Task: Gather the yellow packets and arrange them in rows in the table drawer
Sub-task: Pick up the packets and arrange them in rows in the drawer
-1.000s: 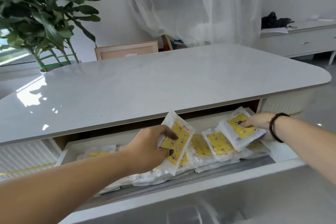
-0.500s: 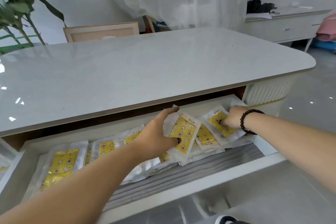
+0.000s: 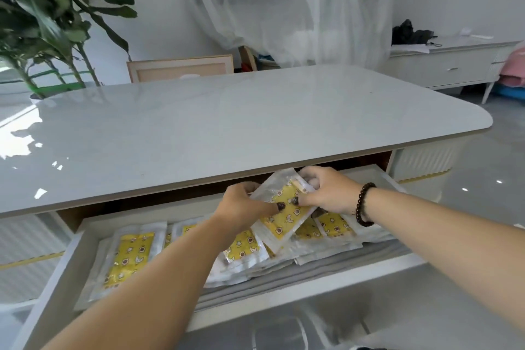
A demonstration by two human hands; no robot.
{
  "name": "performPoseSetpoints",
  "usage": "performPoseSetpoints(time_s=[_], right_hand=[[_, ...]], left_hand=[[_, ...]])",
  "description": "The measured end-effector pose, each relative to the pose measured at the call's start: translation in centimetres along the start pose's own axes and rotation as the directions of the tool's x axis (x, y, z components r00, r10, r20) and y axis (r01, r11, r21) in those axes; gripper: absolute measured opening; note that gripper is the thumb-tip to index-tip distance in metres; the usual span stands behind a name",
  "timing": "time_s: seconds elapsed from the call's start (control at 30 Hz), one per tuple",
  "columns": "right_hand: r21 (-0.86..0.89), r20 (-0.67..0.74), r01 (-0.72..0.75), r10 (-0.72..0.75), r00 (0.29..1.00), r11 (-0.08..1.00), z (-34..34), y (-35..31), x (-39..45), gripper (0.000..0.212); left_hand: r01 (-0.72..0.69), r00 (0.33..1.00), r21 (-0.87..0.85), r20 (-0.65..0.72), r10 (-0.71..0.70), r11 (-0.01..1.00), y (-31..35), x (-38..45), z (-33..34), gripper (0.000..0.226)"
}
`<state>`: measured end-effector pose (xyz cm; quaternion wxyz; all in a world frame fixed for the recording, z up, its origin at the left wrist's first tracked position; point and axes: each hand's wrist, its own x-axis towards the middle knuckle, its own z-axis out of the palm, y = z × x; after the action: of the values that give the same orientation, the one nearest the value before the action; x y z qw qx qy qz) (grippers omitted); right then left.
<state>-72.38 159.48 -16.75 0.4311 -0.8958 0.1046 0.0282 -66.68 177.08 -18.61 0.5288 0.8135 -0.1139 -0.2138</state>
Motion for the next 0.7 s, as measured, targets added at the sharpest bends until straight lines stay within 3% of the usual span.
performPoseSetpoints(time_s=[0.1,0.2,0.27,0.33,0.5,0.6,0.7], right_hand=[[0.198,-0.026,-0.160,0.169,0.985,0.967,1.5,0.5,0.6,0.039],[0.603,0.088,-0.357,0.384,0.919,0.714,2.2,1.1,0.9,0.034],[0.711,0.131,-0.385,0.427,0.895,0.589,1.8,1.4,1.1,0.016],[0.684,0.167,-0.422,0.435,0.885,0.595,1.6,1.3,1.0,0.005],[0.344,0.388,-0.554,0.422,0.819,0.758,1.9,0.7,0.2,0.015],[0.180,0.326,-0.521,0.449,0.832,0.834,2.4,1.3,0.4,0.018],[-0.011,0.307,-0.495,0.474,0.825,0.869,2.8,1.8,0.4,0.023]], left_hand=[[0.079,0.993,-0.181,-0.072,-0.093,0.980,-0.6,0.4,-1.2,0.054],[0.163,0.982,-0.366,-0.027,-0.186,0.916,-1.0,1.0,-1.6,0.040],[0.255,0.967,-0.352,0.097,-0.236,0.900,-1.2,1.2,-1.5,0.035],[0.303,0.950,-0.285,0.160,-0.266,0.909,-1.3,1.3,-1.2,0.032],[0.211,0.973,-0.187,-0.053,-0.224,0.959,-2.1,3.0,-1.5,0.022],[0.187,0.980,-0.063,-0.059,-0.191,0.980,-2.6,3.2,-1.2,0.011],[0.165,0.985,0.007,-0.048,-0.165,0.986,-2.8,3.4,-0.5,0.017]])
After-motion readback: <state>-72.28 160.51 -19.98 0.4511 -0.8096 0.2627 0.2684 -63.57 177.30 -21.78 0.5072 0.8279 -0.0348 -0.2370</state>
